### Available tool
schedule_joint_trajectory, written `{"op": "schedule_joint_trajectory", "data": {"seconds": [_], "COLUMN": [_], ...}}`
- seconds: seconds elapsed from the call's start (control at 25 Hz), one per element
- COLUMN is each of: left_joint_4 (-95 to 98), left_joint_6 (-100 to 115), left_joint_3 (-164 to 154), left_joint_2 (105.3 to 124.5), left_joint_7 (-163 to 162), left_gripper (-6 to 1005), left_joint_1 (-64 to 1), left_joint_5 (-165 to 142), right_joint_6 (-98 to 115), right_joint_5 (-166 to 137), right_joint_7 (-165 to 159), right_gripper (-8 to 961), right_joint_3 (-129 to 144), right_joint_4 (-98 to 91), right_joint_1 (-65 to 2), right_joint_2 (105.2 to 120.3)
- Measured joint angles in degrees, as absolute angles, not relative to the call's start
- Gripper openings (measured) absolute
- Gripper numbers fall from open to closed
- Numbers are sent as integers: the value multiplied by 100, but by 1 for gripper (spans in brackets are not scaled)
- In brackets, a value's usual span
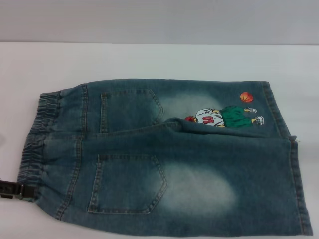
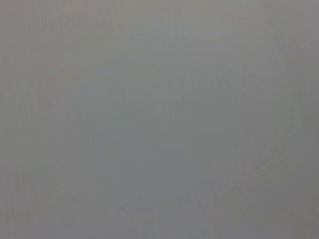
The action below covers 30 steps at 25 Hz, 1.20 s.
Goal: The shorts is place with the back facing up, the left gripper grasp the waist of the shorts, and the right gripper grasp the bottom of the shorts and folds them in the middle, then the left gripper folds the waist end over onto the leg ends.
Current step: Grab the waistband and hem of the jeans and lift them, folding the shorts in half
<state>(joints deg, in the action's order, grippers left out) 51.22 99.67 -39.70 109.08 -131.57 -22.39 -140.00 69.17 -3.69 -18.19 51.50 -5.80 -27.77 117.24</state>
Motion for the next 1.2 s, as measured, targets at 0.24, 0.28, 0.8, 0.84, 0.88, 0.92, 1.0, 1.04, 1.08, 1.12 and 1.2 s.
{"op": "schedule_joint_trajectory", "data": {"seconds": [0.24,0.28,0.8,0.84,0.88,0.92,1.0,1.04,1.08,1.12,1.2], "left_joint_4": [5121,5112,5054,5053,5053,5060,5085,5101,5110,5114,5099], "left_joint_6": [9967,9967,9957,9949,9944,9943,9944,9948,9954,9962,9973], "left_joint_3": [-3968,-3967,-3937,-3921,-3917,-3910,-3894,-3878,-3855,-3826,-3787], "left_joint_2": [10917,10918,10977,10980,10980,10980,10980,10980,10979,10978,10971], "left_joint_7": [-13157,-13156,-13109,-13108,-13108,-13108,-13108,-13108,-13109,-13109,-13107], "left_gripper": [826,826,823,822,822,822,822,821,821,821,820], "left_joint_1": [-2241,-2242,-2300,-2317,-2323,-2330,-2342,-2352,-2369,-2388,-2435], "left_joint_5": [-14000,-14001,-14001,-13997,-13991,-13977,-13967,-13962,-13958,-13955,-13953], "right_joint_6": [6916,6916,6917,6917,6917,6917,6917,6917,6917,6917,6917], "right_joint_5": [-369,-369,-369,-369,-369,-369,-369,-369,-369,-369,-369], "right_joint_7": [-1819,-1819,-1819,-1819,-1819,-1819,-1819,-1819,-1819,-1819,-1819], "right_gripper": [631,631,631,631,631,631,631,631,631,630,630], "right_joint_3": [5150,5150,5150,5150,5150,5150,5150,5150,5150,5150,5150], "right_joint_4": [-580,-579,-580,-580,-580,-580,-580,-580,-580,-580,-580], "right_joint_1": [-2764,-2762,-2760,-2760,-2760,-2760,-2758,-2756,-2754,-2752,-2749], "right_joint_2": [11724,11724,11717,11714,11711,11709,11708,11708,11707,11707,11707]}}
